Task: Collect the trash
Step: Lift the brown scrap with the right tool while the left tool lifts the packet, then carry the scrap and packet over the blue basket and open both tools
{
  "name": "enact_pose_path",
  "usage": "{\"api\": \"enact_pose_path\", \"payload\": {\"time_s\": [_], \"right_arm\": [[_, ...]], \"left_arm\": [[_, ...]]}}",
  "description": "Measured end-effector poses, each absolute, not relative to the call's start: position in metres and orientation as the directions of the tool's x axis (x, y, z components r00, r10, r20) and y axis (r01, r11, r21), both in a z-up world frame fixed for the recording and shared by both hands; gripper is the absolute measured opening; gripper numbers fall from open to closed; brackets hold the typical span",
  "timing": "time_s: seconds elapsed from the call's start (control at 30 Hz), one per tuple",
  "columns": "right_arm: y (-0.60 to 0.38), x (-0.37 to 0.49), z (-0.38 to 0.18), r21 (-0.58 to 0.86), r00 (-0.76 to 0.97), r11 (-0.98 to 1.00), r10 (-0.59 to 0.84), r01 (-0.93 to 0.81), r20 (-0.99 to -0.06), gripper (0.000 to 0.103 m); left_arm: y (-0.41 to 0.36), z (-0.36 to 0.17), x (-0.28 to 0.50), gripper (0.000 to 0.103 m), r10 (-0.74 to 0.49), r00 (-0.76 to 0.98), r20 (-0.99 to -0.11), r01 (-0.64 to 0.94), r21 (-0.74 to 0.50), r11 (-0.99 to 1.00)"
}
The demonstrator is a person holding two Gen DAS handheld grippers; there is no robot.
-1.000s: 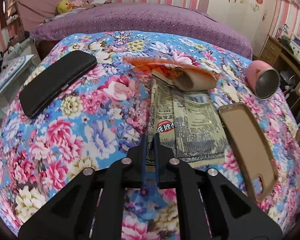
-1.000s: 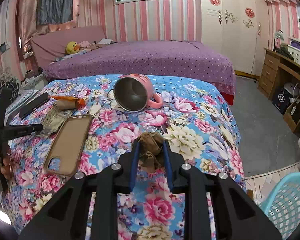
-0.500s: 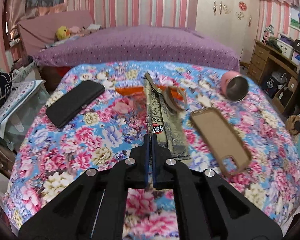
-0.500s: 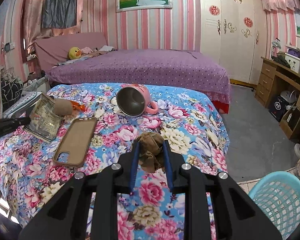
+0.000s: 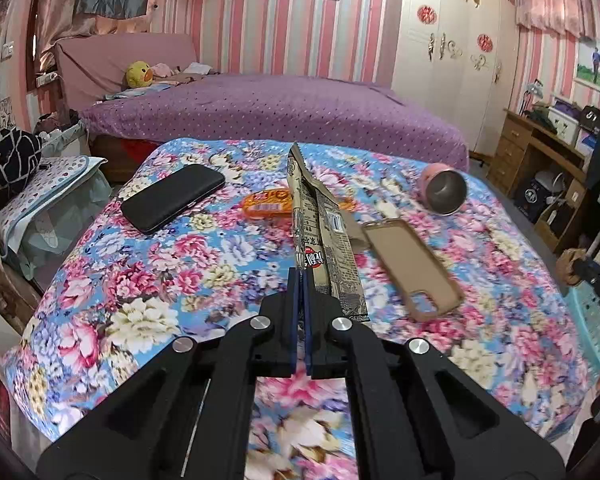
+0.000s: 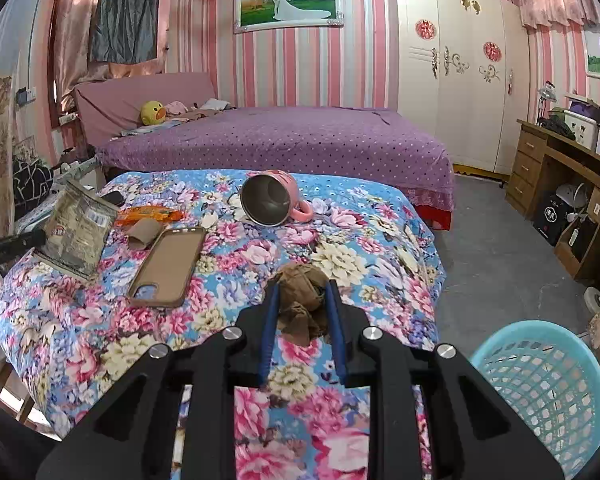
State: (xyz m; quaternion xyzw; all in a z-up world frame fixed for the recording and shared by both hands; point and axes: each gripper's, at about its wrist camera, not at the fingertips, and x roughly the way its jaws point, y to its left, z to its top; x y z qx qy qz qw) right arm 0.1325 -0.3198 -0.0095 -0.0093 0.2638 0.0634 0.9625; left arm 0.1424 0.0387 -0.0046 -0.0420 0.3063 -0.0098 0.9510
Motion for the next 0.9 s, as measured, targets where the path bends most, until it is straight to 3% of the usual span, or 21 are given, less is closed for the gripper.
{"api": "enact_pose_path", "payload": {"time_s": [0.37,0.63,0.9], "right_arm": [[-0.372,0.108,-0.001,0.006,0.868,0.998,0.055,-0.06,-0.493,0.024],[-0.454,0.085,-0.001,0.014,0.871,0.996,-0.071,0.089,-0.486,0.024],[-0.541,0.059,-0.011,0.013,0.837,0.966,-0.218,0.26,-0.502,0.024]], "left_arm": [[-0.047,0.011,0.122,0.0,-0.09,0.833,-0.546,0.082,-0.039,0.996],[-0.161,0.017,0.104,0.0,-0.25,0.821,-0.512,0.266,-0.045,0.963],[-0.26,0.004,0.091,0.001,-0.417,0.733,-0.537,0.434,-0.103,0.895]]}}
